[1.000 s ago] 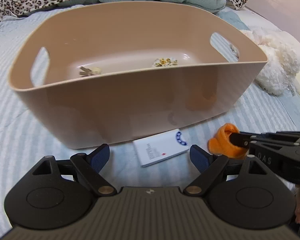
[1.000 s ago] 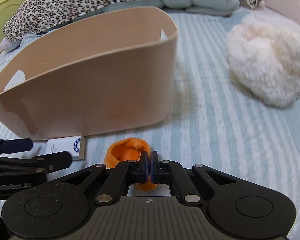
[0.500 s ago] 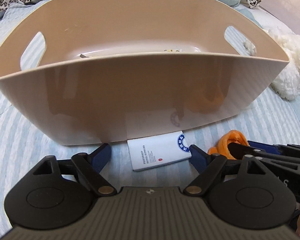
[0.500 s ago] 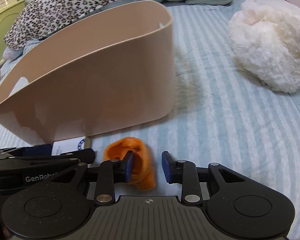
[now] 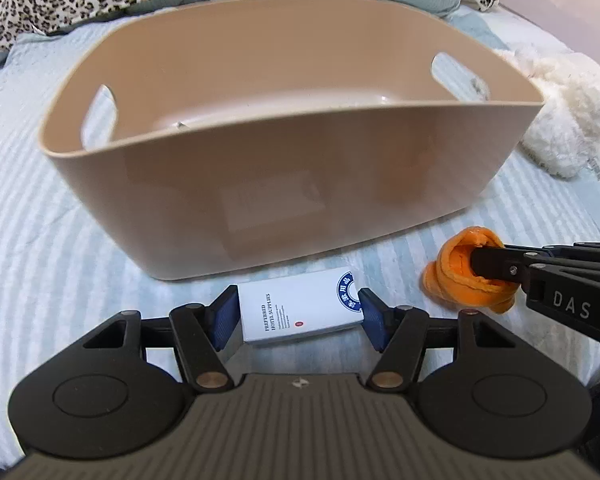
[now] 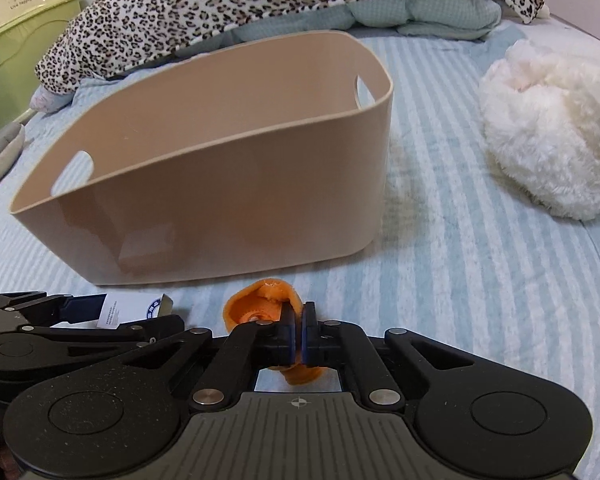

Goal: Organize objects
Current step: 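Grasp the orange cloth with right tool while left tool grasps the white box, then carry white box and orange cloth over the basket and release both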

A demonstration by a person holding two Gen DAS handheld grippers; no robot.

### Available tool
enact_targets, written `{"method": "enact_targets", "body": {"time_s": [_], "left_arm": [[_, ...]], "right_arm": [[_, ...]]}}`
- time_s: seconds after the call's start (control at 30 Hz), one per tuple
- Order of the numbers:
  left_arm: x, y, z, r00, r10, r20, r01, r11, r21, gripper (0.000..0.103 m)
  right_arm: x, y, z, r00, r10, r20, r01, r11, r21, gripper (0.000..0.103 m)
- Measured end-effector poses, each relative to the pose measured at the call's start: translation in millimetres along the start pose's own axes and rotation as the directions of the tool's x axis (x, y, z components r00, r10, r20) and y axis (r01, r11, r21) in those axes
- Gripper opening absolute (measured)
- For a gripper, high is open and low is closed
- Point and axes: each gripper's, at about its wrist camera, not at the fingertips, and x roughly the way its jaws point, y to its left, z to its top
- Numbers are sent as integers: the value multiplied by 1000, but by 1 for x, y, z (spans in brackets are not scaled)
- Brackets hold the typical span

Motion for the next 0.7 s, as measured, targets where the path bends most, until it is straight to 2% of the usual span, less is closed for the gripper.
{"method": "enact_targets", "body": {"time_s": [0.2, 0.43, 0.7], "left_arm": [[-26, 4, 1, 999, 12, 42, -12, 1000, -11, 64], [-67, 13, 7, 995, -14, 101, 15, 1000, -8, 64], [-111, 16, 34, 971, 17, 239, -21, 1000, 14, 64]], "right_arm": [[-29, 6, 1, 999, 13, 50, -13, 1000, -4, 3], [-64, 11, 15, 989, 27, 148, -27, 1000, -5, 3], [-88, 19, 55, 960, 45, 275, -40, 999, -21, 3]]}}
